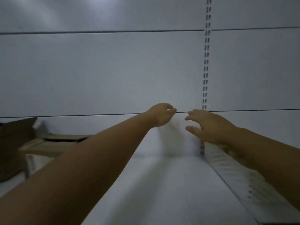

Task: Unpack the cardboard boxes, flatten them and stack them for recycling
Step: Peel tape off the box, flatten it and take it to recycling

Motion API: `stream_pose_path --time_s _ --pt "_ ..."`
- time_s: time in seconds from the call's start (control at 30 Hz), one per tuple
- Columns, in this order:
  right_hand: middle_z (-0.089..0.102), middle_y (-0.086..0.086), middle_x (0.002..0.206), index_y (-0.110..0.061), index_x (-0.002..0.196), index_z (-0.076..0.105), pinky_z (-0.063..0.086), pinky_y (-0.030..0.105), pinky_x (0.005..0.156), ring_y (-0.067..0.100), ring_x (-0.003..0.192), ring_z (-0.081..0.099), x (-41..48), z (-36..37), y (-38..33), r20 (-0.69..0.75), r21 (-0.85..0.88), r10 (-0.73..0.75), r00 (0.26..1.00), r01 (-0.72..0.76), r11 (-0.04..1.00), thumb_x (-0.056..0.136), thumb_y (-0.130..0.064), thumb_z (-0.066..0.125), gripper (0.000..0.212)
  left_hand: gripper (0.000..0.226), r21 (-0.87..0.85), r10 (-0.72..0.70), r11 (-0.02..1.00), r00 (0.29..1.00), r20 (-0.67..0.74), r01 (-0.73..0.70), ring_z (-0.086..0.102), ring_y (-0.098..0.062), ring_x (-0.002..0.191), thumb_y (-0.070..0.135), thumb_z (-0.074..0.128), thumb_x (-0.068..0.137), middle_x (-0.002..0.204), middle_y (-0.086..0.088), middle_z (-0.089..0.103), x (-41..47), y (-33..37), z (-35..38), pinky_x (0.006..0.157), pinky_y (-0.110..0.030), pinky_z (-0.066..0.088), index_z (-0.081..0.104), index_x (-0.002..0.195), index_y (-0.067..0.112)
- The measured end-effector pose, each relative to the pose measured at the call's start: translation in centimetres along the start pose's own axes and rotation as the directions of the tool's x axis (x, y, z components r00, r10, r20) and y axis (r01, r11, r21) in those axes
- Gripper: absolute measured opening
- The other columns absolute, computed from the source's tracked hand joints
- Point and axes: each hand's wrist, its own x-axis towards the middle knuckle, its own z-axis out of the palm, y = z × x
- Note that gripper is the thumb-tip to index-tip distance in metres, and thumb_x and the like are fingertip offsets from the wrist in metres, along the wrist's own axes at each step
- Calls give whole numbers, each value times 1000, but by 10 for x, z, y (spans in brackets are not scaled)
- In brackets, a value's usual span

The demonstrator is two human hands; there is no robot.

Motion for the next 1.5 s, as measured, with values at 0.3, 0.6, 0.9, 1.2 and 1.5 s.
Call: stream_pose_path --time_s 0.3,0.6,0.9,1.2,1.5 --pt "39 -6 146 -29 138 38 28 22 91 14 120 46 90 63 -177 161 343 -220 962 154 927 93 -46 43 48 25 164 -242 946 947 -212 278 62 -21 88 28 46 94 103 -4 68 -123 -158 -117 76 -33 49 65 104 16" --pt "63 -3 111 -22 115 61 43 31 93 18 108 58 126 112 -259 249 674 -165 954 -48 737 98 -35 38 31 23 80 -156 982 976 -155 170 57 -2 88 40 45 93 97 15 63 -207 -219 -122 76 -23 47 65 101 32" --pt "69 7 84 -7 89 68 45 28 63 23 77 63 132 93 -285 55 696 64 996 -84 713 95 -32 48 32 29 -5 -16 1000 996 -83 16 46 5 106 39 53 89 125 20 50 -222 -217 -124 87 -15 39 56 118 34" --pt "67 16 87 -3 102 60 52 46 70 28 78 62 72 37 -252 -349 511 90 933 109 853 97 -35 40 37 18 62 267 962 873 -407 -265 51 -5 79 3 78 63 80 4 62 -257 -202 -52 68 -18 44 71 74 15" --pt "60 -18 98 -32 114 56 41 10 75 -6 90 56 40 65 -237 -187 689 164 969 11 725 98 -31 39 23 42 -473 -232 876 943 -240 95 58 -6 94 -5 53 84 94 12 62 -252 -190 -29 92 -32 49 62 93 35"
